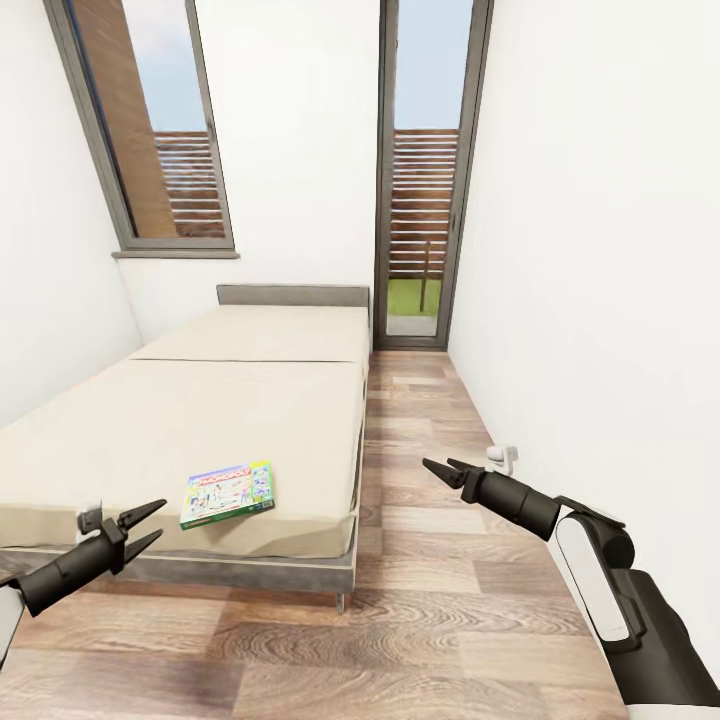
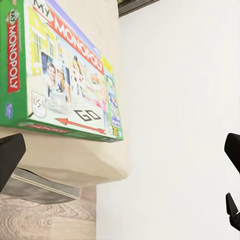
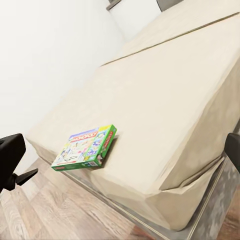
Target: Put all the toys in the child's room - the three board games (two on the bed and one on the table), the two jigsaw puzzles on the table, and the tennis ball on the table - inside the toy box on the table in the child's room.
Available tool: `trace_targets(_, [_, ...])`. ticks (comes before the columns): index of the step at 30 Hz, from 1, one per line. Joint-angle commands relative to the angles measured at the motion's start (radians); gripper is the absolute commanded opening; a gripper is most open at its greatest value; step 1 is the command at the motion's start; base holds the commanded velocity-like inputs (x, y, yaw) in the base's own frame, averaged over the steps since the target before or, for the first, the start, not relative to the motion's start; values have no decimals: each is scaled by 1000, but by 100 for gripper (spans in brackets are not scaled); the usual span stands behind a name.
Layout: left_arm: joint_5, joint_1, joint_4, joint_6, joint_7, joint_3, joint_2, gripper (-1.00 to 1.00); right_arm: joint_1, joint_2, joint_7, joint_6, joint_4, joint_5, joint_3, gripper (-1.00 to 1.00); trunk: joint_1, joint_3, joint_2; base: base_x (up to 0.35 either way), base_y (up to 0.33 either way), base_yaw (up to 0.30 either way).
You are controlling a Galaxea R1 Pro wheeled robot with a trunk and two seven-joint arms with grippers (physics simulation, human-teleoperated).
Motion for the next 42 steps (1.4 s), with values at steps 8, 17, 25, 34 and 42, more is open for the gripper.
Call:
trace_targets(8, [3, -1, 1, 3, -2, 0, 0, 100, -1, 0, 1, 8, 3, -7, -2, 100, 0, -1, 0, 0, 0, 0])
trace_targets(17, [3, -1, 2, -11, -2, -1, -1, 100, -1, 0, 1, 8, 4, -11, -2, 100, 0, -1, 0, 0, 0, 0])
trace_targets(25, [4, -1, 2, -13, -6, -1, 0, 100, -1, 0, 1, 8, 5, -11, -2, 100, 0, -1, 0, 0, 0, 0])
trace_targets(34, [5, 0, 2, -13, -13, -1, 2, 100, -1, 0, 1, 8, 5, -12, -2, 100, 4, -4, -7, 0, 0, 0])
trace_targets(42, [5, -1, 2, -11, -14, -1, 4, 100, -1, -1, 1, 8, 6, -12, -3, 100, 19, -17, -35, 0, 0, 0])
